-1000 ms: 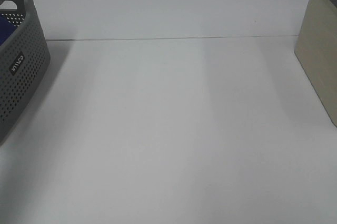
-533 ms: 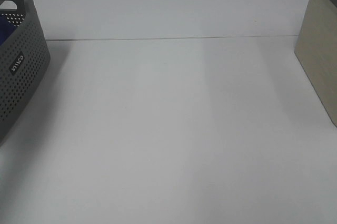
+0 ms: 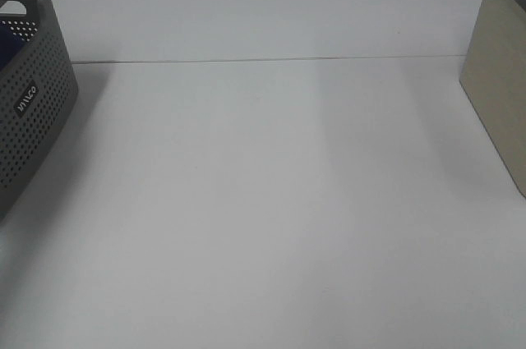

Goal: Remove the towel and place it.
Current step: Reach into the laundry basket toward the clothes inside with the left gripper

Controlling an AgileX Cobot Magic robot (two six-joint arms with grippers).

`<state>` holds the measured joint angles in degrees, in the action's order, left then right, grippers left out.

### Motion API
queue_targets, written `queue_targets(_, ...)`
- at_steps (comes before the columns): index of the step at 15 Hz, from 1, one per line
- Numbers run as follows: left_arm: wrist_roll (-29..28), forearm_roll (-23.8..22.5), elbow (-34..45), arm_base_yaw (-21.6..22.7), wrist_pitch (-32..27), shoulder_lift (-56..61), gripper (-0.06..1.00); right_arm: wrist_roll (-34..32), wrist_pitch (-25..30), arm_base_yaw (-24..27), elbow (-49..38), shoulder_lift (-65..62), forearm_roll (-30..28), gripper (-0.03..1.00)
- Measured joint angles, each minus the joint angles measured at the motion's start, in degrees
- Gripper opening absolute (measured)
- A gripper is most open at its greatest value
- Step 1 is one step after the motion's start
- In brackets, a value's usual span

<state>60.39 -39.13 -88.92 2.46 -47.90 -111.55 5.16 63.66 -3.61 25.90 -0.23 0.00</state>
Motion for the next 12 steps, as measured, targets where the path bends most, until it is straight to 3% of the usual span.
queue_targets(7, 2.1, 0.2, -0.1, 5.0, 0.1, -2.0, 0.92, 0.0, 0.0, 0.0, 0.0, 0.0, 0.0, 0.76)
queue_targets(12, 3.5, 0.5, -0.1, 5.4, 3.3, -7.7, 0.9, 0.0, 0.0, 0.0, 0.0, 0.0, 0.0, 0.76)
